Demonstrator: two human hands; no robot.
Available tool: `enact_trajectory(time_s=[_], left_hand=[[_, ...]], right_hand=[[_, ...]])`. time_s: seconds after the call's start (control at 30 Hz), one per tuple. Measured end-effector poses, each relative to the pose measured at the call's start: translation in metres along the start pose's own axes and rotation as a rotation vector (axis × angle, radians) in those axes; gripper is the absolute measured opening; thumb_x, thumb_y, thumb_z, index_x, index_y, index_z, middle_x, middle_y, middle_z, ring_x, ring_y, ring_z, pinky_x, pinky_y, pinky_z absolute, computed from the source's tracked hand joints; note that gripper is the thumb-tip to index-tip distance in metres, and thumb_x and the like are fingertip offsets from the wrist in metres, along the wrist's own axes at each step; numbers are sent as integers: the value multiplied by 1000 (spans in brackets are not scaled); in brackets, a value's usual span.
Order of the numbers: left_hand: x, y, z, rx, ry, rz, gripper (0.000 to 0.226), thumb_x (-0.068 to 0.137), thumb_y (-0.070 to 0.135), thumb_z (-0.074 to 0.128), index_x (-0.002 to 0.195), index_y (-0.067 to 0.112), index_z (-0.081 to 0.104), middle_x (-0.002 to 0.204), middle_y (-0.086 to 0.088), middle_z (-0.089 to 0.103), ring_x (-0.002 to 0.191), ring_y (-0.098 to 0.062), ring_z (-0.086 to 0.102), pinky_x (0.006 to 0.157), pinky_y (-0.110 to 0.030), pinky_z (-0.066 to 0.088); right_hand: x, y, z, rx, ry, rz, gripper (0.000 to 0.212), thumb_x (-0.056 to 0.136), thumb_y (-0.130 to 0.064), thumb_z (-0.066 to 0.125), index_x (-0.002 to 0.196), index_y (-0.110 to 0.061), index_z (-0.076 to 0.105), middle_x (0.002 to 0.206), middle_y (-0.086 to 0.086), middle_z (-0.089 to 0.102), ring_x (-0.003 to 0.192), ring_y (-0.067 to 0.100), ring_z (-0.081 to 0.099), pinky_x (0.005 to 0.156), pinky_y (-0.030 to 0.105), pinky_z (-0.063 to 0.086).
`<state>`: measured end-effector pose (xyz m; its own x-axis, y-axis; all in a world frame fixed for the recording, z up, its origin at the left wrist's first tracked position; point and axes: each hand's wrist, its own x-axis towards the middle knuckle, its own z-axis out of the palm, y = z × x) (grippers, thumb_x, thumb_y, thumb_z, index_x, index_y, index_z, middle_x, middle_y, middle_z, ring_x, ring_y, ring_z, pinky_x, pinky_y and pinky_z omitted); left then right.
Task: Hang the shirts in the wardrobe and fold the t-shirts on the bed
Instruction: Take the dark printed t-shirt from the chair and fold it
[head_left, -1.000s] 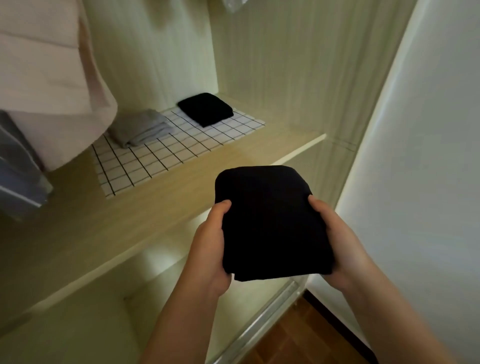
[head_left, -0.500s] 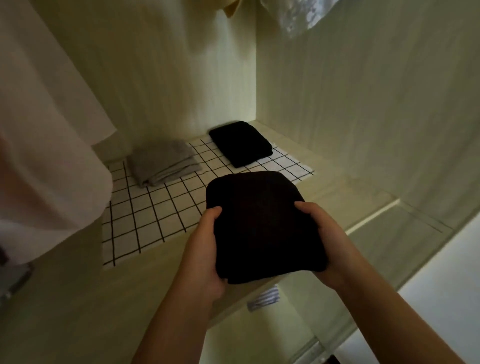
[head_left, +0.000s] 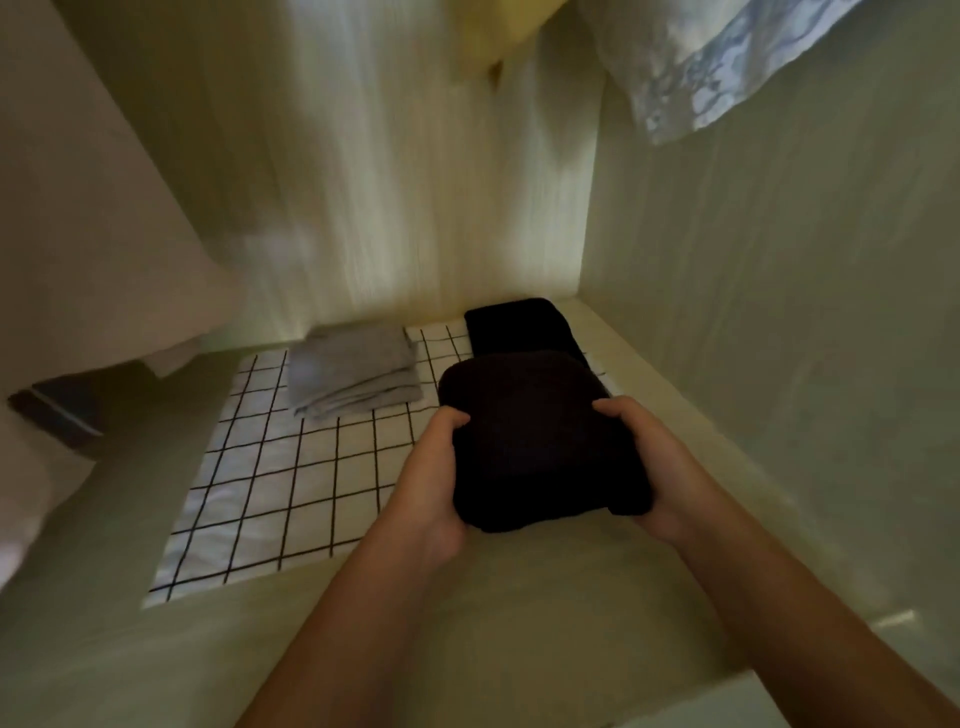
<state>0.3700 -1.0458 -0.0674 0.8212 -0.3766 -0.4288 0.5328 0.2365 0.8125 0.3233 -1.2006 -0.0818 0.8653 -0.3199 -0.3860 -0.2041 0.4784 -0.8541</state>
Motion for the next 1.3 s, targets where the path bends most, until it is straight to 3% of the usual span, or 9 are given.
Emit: enact_trajectory(time_s=[0.17, 0.37, 0.53, 0.63, 0.97, 1.1, 1.23, 1.3], left_hand=[[29, 0, 22, 22, -12, -54, 28, 92, 33, 48, 110, 15, 59, 103, -11, 65, 92, -27, 63, 65, -35, 51], [43, -8, 25, 164, 54, -31, 22, 95, 33, 47, 96, 14, 59, 91, -10, 66, 82, -23, 63, 62, -32, 50], [46, -13, 18, 221, 44, 12, 23, 95, 30, 45, 94, 13, 61, 88, -9, 68, 82, -22, 64, 75, -34, 51], [49, -17, 16, 246, 48, 18, 25, 95, 31, 44, 96, 13, 61, 91, -9, 69, 83, -21, 64, 74, -33, 51], [48, -19, 12, 182, 31, 33, 24, 97, 33, 42, 100, 18, 61, 93, -5, 68, 84, -17, 64, 62, -28, 49], [51, -12, 13, 186, 35, 34, 26, 98, 31, 38, 104, 17, 60, 100, -7, 66, 90, -21, 63, 67, -32, 49], [60, -1, 13, 237, 21, 70, 29, 98, 28, 37, 98, 12, 61, 83, -5, 62, 83, -22, 59, 76, -35, 47], [60, 3, 15, 218, -42, 25, 28, 97, 33, 42, 106, 14, 60, 92, -6, 65, 89, -23, 61, 77, -36, 49]], right_hand=[[23, -12, -19, -40, 49, 18, 23, 88, -35, 53, 93, -16, 65, 71, 1, 68, 62, 16, 63, 37, 20, 43], [39, -11, -26, -103, 29, 59, 23, 88, -36, 54, 89, -15, 64, 62, 0, 66, 56, 15, 62, 42, 22, 43], [41, -8, -30, -130, 34, 80, 21, 88, -35, 52, 82, -16, 61, 51, -2, 60, 46, 13, 58, 37, 20, 40], [40, -7, -31, -130, 38, 82, 22, 88, -34, 52, 80, -16, 59, 49, -3, 58, 40, 11, 56, 35, 19, 38], [36, -4, -28, -102, 44, 36, 20, 87, -35, 54, 85, -17, 63, 58, -2, 65, 56, 15, 61, 42, 21, 44], [31, -10, -28, -81, 46, -7, 21, 88, -34, 53, 90, -18, 64, 67, 0, 69, 65, 16, 64, 46, 22, 45], [29, -18, -27, -44, 30, -38, 23, 89, -32, 52, 98, -16, 65, 79, 4, 69, 71, 18, 66, 47, 23, 47], [30, -21, -25, -11, 21, -45, 23, 89, -31, 52, 98, -15, 64, 80, 4, 69, 71, 18, 65, 48, 24, 48]])
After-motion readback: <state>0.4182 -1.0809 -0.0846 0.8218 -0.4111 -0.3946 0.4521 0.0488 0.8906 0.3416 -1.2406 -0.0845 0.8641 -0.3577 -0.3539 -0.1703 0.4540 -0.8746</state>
